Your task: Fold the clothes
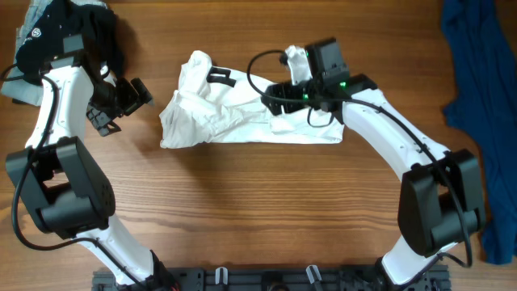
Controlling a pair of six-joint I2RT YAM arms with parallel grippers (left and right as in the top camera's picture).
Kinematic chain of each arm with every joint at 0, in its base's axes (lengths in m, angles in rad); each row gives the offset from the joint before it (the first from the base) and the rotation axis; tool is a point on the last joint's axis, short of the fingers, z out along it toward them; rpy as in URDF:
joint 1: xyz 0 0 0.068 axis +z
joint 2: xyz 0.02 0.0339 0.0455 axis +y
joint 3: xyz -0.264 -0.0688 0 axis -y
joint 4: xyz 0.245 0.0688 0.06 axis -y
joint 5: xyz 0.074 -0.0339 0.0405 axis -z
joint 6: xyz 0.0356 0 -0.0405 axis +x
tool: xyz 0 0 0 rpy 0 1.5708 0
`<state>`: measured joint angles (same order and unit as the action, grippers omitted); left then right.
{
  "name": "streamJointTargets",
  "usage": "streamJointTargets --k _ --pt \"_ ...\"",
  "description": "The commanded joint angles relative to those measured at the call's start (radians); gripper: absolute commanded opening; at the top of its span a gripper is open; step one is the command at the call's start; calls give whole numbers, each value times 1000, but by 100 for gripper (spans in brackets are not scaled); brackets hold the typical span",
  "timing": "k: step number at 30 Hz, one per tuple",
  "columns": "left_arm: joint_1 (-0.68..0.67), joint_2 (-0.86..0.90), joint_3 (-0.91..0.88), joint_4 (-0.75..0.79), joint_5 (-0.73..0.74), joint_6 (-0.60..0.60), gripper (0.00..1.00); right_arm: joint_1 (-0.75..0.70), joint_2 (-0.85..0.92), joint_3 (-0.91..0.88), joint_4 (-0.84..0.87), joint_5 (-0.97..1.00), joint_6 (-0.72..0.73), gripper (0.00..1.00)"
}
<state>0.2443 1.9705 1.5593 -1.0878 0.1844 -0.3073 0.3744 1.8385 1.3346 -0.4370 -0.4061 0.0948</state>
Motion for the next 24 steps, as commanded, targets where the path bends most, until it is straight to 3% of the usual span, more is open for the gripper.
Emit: streamJointTargets --k 1,7,15,24 --pt "9 -16 18 3 -2 19 100 -7 -31 40 -50 61 7 81" --pt "-3 -8 17 16 10 32 100 -25 15 28 -132 201 13 77" --pt "-126 82 17 153 190 332 100 -56 12 28 -171 201 16 85" --pt "-154 205 17 211 239 436 100 -61 12 28 -186 205 13 86"
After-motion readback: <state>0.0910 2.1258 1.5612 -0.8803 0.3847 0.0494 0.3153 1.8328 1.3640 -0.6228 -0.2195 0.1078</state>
